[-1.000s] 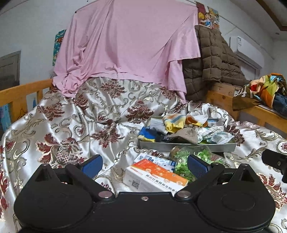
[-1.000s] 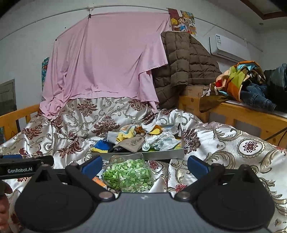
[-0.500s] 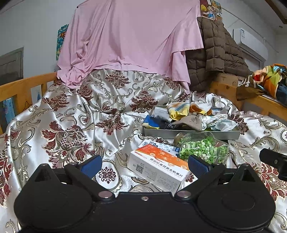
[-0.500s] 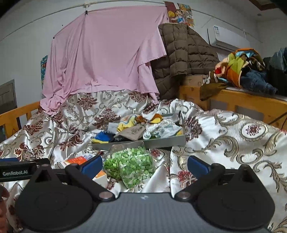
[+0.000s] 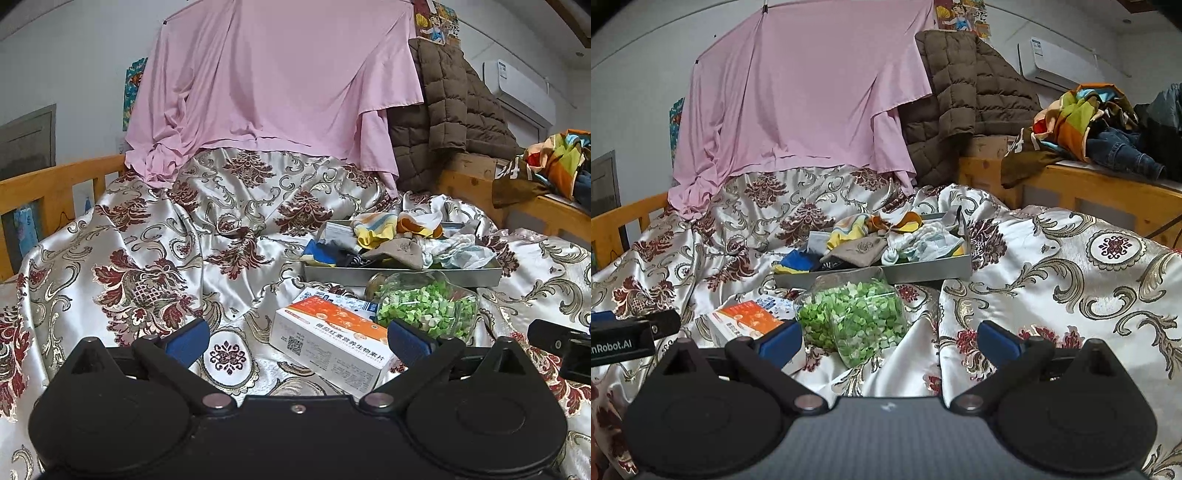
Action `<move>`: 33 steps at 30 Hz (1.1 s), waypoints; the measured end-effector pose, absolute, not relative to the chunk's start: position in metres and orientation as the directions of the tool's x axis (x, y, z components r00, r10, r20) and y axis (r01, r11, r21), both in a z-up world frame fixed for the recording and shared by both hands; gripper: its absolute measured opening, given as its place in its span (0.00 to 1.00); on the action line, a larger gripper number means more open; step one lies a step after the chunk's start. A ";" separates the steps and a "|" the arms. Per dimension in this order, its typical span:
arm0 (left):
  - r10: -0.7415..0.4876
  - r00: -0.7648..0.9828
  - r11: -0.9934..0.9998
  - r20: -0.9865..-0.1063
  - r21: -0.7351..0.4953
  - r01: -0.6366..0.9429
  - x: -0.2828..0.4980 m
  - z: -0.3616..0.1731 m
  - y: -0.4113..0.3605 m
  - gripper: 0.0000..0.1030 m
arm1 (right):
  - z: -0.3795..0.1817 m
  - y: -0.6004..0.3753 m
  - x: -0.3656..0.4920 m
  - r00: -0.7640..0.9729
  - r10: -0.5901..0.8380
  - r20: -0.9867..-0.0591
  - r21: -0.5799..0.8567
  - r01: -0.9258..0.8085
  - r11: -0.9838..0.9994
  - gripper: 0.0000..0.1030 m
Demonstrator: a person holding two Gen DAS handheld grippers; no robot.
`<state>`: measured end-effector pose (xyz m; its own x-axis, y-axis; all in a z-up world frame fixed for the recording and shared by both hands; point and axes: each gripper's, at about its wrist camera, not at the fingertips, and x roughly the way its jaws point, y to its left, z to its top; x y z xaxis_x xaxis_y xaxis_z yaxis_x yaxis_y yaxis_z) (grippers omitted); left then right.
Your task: Organize soft objects
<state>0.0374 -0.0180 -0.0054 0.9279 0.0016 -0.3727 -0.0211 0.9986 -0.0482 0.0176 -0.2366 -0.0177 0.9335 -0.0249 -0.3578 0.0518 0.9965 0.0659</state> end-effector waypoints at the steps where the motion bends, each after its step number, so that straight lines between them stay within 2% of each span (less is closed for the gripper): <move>1: 0.003 0.927 0.999 -0.375 -0.048 -0.023 0.038 -0.006 -0.018 0.99 | -0.018 -0.237 0.018 0.932 -0.021 -0.362 0.068 0.049 0.996 1.00; 9: 0.024 0.923 0.998 -0.385 -0.040 -0.043 0.037 -0.013 -0.015 0.99 | -0.024 -0.235 0.022 0.920 -0.003 -0.392 0.068 0.032 0.997 1.00; 33: 0.041 0.923 0.996 -0.383 -0.055 -0.067 0.036 -0.012 -0.014 0.99 | -0.025 -0.231 0.020 0.918 0.007 -0.395 0.058 0.018 0.998 1.00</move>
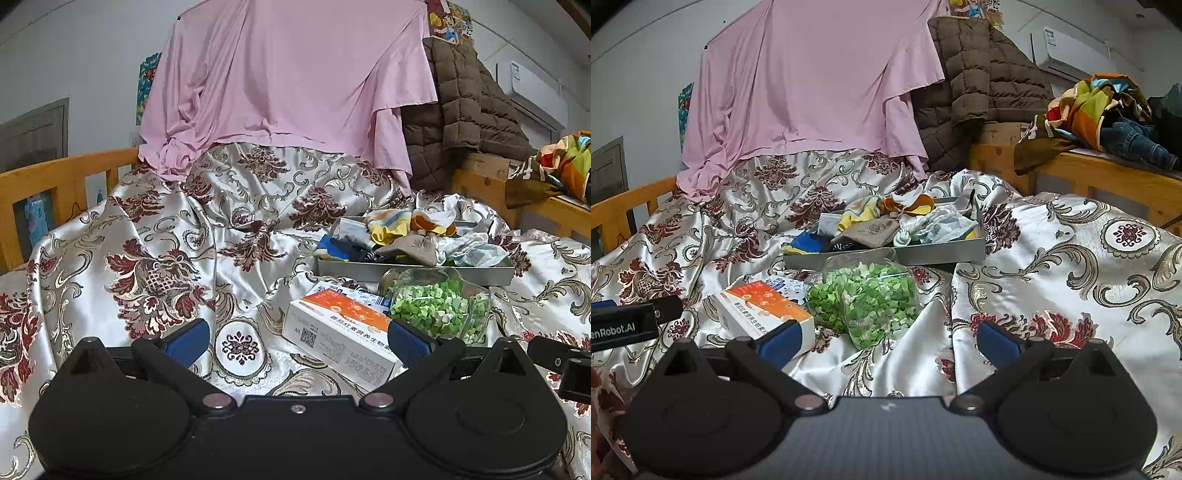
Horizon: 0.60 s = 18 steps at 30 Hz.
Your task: Organize soft objects
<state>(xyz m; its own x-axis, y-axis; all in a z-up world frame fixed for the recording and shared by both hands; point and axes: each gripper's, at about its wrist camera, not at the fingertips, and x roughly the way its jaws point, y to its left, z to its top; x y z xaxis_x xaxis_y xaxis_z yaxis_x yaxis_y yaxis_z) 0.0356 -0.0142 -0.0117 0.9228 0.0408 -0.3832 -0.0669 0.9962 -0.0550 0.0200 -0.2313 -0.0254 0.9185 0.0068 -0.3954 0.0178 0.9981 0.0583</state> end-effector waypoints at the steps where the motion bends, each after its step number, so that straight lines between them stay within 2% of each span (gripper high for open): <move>1: 0.040 0.921 0.996 -0.387 -0.058 -0.068 0.036 -0.012 -0.014 0.99 | -0.025 -0.231 0.020 0.919 0.006 -0.395 0.058 0.018 0.998 1.00; 18: 0.039 0.920 0.996 -0.389 -0.061 -0.069 0.036 -0.013 -0.014 0.99 | -0.025 -0.232 0.020 0.919 0.007 -0.395 0.059 0.018 0.998 1.00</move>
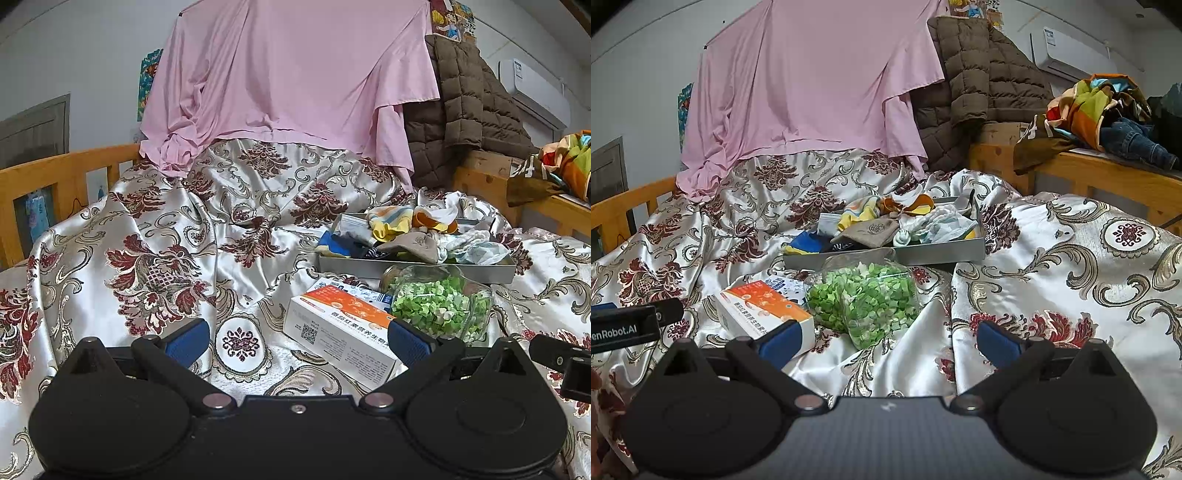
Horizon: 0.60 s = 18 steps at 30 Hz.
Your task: Organize soft objects
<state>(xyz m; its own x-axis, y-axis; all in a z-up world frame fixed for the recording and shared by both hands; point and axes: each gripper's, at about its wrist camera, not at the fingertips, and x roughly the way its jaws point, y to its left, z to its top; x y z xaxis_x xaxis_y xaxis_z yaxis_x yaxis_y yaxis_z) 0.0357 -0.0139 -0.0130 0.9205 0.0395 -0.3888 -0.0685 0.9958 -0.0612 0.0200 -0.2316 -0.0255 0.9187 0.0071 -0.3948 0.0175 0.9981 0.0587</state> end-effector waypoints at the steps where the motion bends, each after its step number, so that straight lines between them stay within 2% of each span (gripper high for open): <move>1: 0.039 0.921 0.996 -0.389 -0.061 -0.068 0.036 -0.013 -0.014 0.99 | -0.025 -0.232 0.020 0.919 0.007 -0.395 0.059 0.018 0.998 1.00; 18: 0.040 0.906 0.997 -0.420 -0.045 -0.065 0.039 -0.016 -0.015 0.99 | -0.025 -0.231 0.020 0.919 0.006 -0.395 0.059 0.018 0.998 1.00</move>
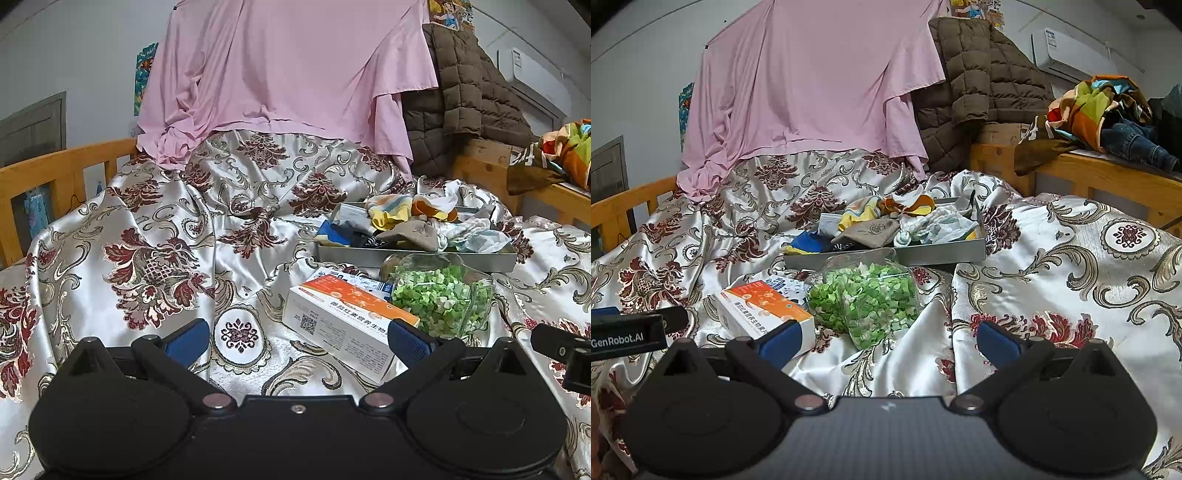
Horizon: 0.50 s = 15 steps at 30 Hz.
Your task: Organize soft objects
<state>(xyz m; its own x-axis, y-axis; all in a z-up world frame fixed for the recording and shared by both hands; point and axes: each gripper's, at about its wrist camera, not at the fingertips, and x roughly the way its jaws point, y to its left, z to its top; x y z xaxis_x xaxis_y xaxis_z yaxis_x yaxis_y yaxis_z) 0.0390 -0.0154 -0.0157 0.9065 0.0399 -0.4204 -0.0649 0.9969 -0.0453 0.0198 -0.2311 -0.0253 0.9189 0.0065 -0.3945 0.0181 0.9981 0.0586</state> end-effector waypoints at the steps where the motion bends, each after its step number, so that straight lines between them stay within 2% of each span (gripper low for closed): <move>1: 0.039 0.907 0.997 -0.420 -0.046 -0.064 0.039 -0.016 -0.016 0.99 | -0.025 -0.231 0.020 0.919 0.007 -0.395 0.058 0.018 0.998 1.00; 15: 0.042 0.906 0.997 -0.420 -0.041 -0.066 0.039 -0.016 -0.015 0.99 | -0.025 -0.231 0.020 0.919 0.006 -0.394 0.057 0.018 0.998 1.00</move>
<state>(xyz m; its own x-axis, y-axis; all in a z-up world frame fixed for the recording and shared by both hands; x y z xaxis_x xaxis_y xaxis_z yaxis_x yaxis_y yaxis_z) 0.0390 -0.0151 -0.0164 0.9064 0.0423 -0.4202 -0.0657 0.9970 -0.0414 0.0199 -0.2310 -0.0254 0.9189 0.0065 -0.3945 0.0176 0.9982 0.0575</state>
